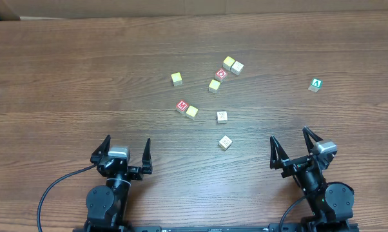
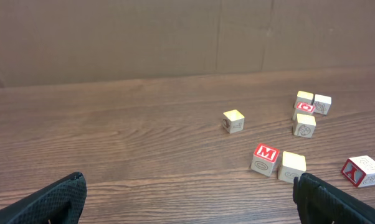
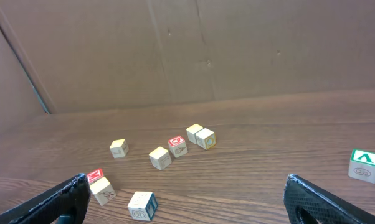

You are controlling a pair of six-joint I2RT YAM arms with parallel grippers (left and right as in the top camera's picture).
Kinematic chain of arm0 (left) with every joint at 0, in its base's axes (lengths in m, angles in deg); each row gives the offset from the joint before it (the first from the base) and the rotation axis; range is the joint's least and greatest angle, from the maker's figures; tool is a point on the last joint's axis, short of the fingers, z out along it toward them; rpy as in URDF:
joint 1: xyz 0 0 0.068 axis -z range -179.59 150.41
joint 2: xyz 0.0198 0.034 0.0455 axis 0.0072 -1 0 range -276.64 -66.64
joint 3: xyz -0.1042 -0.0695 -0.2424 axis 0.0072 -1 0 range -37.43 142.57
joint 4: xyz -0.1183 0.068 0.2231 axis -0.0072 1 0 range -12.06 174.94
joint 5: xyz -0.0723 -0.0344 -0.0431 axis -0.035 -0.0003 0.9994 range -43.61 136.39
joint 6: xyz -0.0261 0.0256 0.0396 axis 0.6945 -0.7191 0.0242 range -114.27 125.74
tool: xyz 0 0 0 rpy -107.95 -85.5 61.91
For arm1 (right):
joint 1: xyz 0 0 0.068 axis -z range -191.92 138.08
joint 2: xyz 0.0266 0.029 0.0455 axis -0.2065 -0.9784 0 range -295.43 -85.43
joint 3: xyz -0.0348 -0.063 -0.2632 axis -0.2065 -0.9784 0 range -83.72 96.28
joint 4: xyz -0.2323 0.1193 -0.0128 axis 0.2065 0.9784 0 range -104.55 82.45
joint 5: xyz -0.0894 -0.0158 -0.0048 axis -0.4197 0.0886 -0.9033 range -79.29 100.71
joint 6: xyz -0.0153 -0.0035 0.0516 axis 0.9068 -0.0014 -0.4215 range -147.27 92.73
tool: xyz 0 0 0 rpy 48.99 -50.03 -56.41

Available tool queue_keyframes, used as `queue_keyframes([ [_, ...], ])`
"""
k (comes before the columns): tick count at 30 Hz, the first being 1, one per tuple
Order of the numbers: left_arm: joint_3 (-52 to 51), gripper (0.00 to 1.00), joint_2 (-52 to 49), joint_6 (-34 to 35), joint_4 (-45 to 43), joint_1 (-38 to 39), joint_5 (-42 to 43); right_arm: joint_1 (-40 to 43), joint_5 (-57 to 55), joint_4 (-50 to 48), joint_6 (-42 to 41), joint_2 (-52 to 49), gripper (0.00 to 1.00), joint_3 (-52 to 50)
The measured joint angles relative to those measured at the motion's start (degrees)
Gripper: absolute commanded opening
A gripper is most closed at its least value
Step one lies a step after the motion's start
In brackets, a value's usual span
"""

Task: Flip 4 blocks

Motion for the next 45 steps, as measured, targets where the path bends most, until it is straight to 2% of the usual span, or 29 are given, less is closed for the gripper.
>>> queue_keyframes([
  [10, 0.0, 1.0, 0.0, 0.0, 0.0, 0.0, 0.0, 0.0, 0.0, -0.3, 0.0, 0.0, 1.0, 0.0],
  [16, 0.0, 1.0, 0.0, 0.0, 0.0, 0.0, 0.0, 0.0, 3.8, -0.2, 0.0, 0.0, 1.0, 0.5],
  [22, 0.0, 1.0, 0.0, 0.0, 0.0, 0.0, 0.0, 0.0, 6.1, 4.0, 0.1, -2.6, 1.0, 8.5],
  [28, 0.0, 1.0, 0.0, 0.0, -0.2, 0.0, 0.0, 0.0, 7.2, 15.1, 0.0, -15.8, 1.0, 23.2],
  [38, -0.1, 1.0, 0.0, 0.0, -0.2, 0.0, 0.0, 0.0, 18.2, 46.4, -0.2, -46.5, 1.0, 54.6],
  [41, -0.1, 1.0, 0.0, 0.0, -0.4, 0.0, 0.9, 0.0, 25.1, 48.9, -0.2, -52.0, 1.0, 59.4],
  [45, -0.1, 1.0, 0.0, 0.1, -2.8, 0.0, 8.0, 0.0, 34.9, 49.5, -0.3, -55.8, 1.0, 60.5],
])
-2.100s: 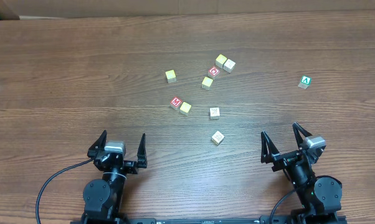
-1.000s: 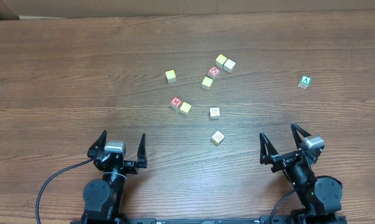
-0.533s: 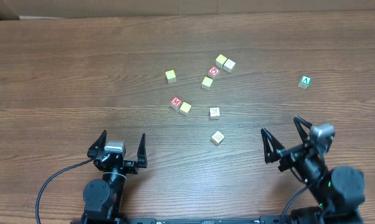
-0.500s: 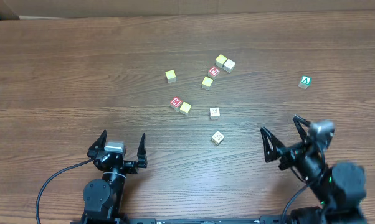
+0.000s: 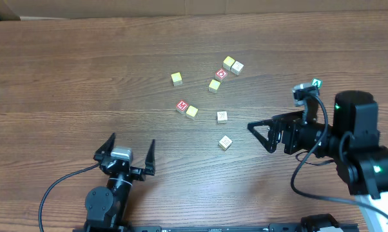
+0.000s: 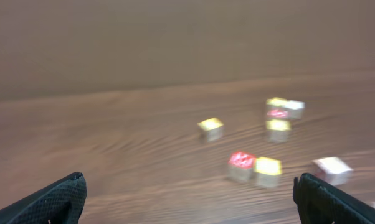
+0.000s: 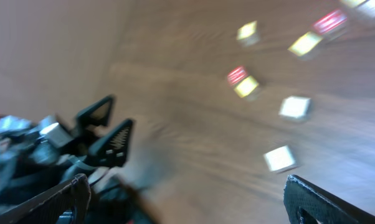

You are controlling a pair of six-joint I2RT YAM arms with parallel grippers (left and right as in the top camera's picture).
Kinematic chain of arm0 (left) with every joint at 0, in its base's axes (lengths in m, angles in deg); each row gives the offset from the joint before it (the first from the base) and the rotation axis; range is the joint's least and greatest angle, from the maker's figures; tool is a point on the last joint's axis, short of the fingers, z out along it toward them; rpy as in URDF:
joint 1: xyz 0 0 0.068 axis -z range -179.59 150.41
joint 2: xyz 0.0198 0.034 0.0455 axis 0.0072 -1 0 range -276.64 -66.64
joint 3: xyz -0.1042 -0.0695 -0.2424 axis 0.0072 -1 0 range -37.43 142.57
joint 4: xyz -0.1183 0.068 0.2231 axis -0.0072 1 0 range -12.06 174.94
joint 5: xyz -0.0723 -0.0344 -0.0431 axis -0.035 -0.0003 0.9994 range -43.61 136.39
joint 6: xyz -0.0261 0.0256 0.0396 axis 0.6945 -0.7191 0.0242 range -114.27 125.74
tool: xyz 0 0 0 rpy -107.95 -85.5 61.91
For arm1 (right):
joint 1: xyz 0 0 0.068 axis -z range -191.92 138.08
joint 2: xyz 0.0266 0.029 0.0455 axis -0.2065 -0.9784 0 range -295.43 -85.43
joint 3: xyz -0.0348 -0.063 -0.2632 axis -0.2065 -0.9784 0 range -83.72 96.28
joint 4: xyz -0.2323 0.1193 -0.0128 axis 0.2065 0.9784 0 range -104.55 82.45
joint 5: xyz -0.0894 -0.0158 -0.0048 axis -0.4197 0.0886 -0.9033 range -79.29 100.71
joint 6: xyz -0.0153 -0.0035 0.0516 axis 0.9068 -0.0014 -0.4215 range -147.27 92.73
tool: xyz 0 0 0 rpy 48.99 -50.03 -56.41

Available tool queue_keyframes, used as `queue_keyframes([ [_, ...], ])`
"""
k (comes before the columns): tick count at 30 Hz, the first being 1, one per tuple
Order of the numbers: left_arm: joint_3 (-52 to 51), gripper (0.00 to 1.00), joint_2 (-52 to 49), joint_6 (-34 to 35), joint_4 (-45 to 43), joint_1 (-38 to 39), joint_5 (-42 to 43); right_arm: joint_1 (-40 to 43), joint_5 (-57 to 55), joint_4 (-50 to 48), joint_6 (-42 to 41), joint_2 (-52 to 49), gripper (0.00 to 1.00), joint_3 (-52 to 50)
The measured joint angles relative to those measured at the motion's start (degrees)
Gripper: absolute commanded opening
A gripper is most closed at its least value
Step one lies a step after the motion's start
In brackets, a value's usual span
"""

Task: Flip 4 blocks

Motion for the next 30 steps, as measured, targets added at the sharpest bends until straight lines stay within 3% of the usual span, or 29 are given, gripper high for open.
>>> queue_keyframes([
  [7, 0.8, 1.0, -0.8, 6.4, 1.8, 0.0, 9.6, 0.0, 3.8, 4.7, -0.1, -6.7, 1.0, 0.0],
  [12, 7.5, 1.0, -8.8, 8.6, 4.2, 0.0, 11.1, 0.0, 2.4, 7.6, -0.9, -11.1, 1.0, 0.0],
  [17, 19.7, 1.0, -27.1, 8.8, 11.1, 0.0, 11.8, 0.0, 0.2, 9.5, -1.4, -13.9, 1.0, 0.0],
  [24, 42.6, 1.0, -56.8, 8.8, 30.1, 0.0, 12.2, -0.4, -8.1, 14.5, -4.3, -13.9, 1.0, 0.1],
  [30, 58.3, 1.0, -70.3, 8.8, 37.7, 0.0, 12.2, -8.8, -20.3, 15.8, -12.9, -13.9, 1.0, 0.1],
])
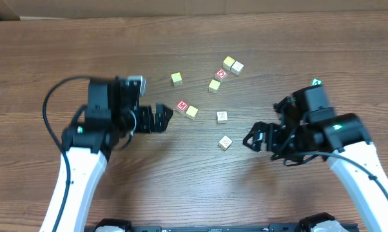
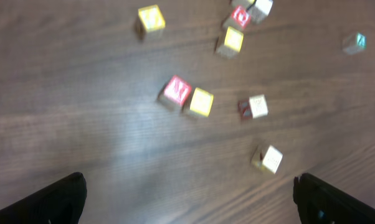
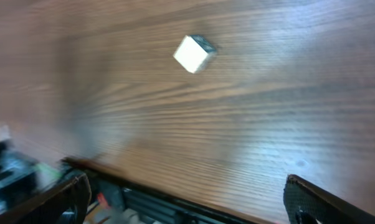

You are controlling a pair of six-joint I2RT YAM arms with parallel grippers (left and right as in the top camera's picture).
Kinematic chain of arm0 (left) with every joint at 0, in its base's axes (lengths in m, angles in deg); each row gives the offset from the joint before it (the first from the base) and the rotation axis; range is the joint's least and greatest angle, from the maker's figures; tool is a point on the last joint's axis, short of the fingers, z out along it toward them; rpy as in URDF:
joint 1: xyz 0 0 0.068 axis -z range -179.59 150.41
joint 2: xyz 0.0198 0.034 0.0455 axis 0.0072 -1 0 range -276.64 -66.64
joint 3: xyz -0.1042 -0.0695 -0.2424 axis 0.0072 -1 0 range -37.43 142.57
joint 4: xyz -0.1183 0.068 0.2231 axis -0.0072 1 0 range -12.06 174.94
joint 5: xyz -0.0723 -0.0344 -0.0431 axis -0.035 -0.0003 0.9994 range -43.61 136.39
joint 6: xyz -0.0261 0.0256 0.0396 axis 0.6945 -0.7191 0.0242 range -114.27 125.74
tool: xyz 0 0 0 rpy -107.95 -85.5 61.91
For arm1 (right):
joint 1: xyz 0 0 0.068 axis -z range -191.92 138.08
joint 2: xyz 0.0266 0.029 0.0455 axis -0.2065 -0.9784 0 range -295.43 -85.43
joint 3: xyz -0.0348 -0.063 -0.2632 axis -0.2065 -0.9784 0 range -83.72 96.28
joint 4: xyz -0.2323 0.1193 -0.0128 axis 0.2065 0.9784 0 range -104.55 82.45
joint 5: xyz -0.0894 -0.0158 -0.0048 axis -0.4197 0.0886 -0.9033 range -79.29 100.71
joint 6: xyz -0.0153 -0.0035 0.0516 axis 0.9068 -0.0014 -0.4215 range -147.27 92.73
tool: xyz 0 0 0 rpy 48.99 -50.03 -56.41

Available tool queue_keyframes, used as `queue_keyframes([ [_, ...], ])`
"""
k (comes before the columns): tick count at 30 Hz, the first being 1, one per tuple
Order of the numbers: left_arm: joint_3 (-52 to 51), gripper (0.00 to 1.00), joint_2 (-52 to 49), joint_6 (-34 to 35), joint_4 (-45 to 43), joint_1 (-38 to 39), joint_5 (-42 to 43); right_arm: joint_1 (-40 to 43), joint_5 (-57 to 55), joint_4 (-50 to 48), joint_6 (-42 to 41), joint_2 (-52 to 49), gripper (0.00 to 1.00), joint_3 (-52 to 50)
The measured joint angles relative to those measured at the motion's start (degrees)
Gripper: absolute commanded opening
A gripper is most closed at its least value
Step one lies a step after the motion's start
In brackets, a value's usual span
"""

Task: Flip 4 blocks

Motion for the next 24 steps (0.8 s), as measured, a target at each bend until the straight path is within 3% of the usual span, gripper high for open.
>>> queue_keyframes([
  [4, 3.7, 1.0, -2.9, 0.0, 0.7, 0.0, 0.0, -11.8, -6.5, -6.2, -6.7, 0.0, 1.0, 0.0],
  [8, 3.7, 1.0, -3.1, 0.0, 2.3, 0.0, 0.0, -18.3, -8.2, -13.5, -9.0, 0.0, 1.0, 0.0],
  [9, 3.7, 1.0, -3.2, 0.0, 2.8, 0.0, 0.0, -19.5, -8.5, -16.1, -10.3, -0.1, 0.95, 0.0],
  [12, 3.7, 1.0, -3.2, -0.2, 3.6, 0.0, -0.3, -20.9, -9.0, -20.2, -16.7, -1.0, 0.9, 0.2],
  [14, 3.7, 1.0, -3.2, -0.3, 4.1, 0.0, -0.9, -20.9, -9.6, -21.4, -21.9, -3.4, 0.71, 0.2],
  [15, 3.7, 1.0, -3.2, -0.3, 4.3, 0.0, -1.0, -20.8, -9.7, -22.0, -24.4, -5.3, 0.67, 0.3],
  [21, 3.7, 1.0, -3.2, -0.3, 5.2, 0.0, -1.6, -20.9, -8.4, -27.7, -39.5, -20.7, 0.69, 0.3],
  [24, 3.7, 1.0, -3.2, -0.4, 5.4, 0.0, -1.8, -20.8, -7.8, -29.0, -44.7, -23.5, 0.68, 0.3],
])
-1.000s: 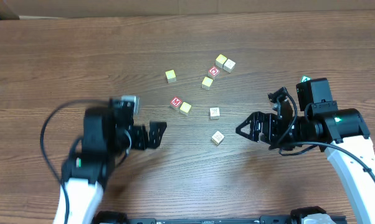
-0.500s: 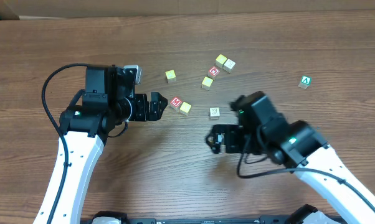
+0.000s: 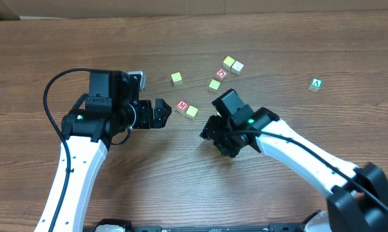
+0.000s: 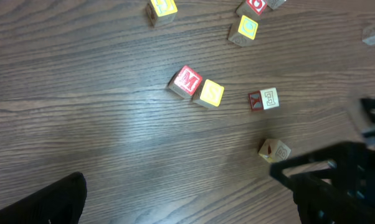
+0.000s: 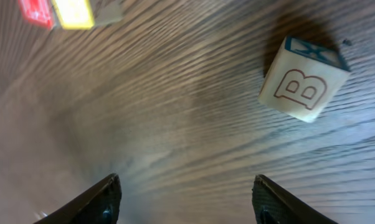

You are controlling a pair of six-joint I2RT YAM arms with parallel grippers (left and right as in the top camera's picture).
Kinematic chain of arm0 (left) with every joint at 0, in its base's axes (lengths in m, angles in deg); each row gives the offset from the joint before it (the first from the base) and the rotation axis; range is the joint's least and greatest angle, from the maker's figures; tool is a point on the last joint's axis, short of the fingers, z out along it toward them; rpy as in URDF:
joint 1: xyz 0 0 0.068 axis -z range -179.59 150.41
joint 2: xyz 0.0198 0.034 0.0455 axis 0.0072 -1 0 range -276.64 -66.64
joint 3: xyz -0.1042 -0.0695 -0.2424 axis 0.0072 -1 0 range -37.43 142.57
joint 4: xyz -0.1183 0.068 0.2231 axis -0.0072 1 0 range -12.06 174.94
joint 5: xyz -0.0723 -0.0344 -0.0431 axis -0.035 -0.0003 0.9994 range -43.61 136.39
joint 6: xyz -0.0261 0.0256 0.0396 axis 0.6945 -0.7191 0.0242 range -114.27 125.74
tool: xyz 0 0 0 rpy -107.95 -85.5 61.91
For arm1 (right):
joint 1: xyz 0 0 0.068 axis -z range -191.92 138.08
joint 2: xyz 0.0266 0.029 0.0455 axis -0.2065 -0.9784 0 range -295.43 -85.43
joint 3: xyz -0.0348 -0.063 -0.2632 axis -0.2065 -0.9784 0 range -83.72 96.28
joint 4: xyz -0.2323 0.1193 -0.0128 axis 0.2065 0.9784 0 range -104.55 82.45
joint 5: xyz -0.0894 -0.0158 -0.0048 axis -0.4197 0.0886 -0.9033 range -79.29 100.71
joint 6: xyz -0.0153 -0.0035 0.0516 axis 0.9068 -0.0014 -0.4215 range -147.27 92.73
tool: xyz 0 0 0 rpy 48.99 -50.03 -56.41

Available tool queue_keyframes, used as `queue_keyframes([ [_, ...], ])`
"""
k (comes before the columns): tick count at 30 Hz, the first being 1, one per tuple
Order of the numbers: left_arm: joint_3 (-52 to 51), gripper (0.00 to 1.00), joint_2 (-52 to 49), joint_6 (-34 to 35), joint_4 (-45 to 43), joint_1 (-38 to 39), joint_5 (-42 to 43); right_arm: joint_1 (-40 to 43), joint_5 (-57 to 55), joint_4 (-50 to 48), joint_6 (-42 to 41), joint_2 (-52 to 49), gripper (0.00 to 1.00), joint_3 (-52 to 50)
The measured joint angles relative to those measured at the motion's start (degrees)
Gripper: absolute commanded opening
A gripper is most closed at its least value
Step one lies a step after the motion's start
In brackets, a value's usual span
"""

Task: Flip 4 blocks

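Several small lettered wooden blocks lie mid-table: a red M block (image 3: 182, 106) touching a yellow one (image 3: 192, 111), a yellow block (image 3: 176, 78), a group of four (image 3: 221, 73), and a green A block (image 3: 316, 84) far right. My left gripper (image 3: 163, 113) hangs open just left of the red M block (image 4: 189, 79). My right gripper (image 3: 216, 136) is open, low over the table, hiding two lone blocks in the overhead view. A cream block with a red B (image 5: 304, 87) lies beyond its right finger (image 5: 276, 198). Both lone blocks (image 4: 265, 98) (image 4: 275, 149) appear in the left wrist view.
The brown wood table (image 3: 65, 58) stretches bare to the left and along the front. A cardboard wall runs along its back edge (image 3: 194, 8). My right arm (image 3: 297, 151) crosses the right half of the table from the front right corner.
My right gripper moved left, from right of the nearest lone block to over the two lone blocks, and lower. My left gripper stayed beside the red M block. No block has visibly moved.
Both arms sat parked at the front edge with open grippers. Then the right arm was raised over the table's right side. Then the left gripper hung left of the red M block and the right neared the lone blocks, where it now hangs low.
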Motion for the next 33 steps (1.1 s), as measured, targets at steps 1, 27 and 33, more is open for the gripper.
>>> queue_keyframes([
  [1, 0.0, 1.0, 0.0, -0.1, 0.1, 0.0, 0.0, 0.0, 0.0, -0.7, -1.6, -0.5, 0.68, 0.0],
  [27, 0.0, 1.0, 0.0, -2.4, 3.1, 0.0, -3.1, 0.4, -11.6, 3.3, -1.7, -4.6, 0.67, 0.0],
  [33, 0.0, 1.0, 0.0, -2.4, 3.8, 0.0, -3.1, 0.4, -11.6, 2.3, -5.4, -6.6, 0.58, 0.0],
])
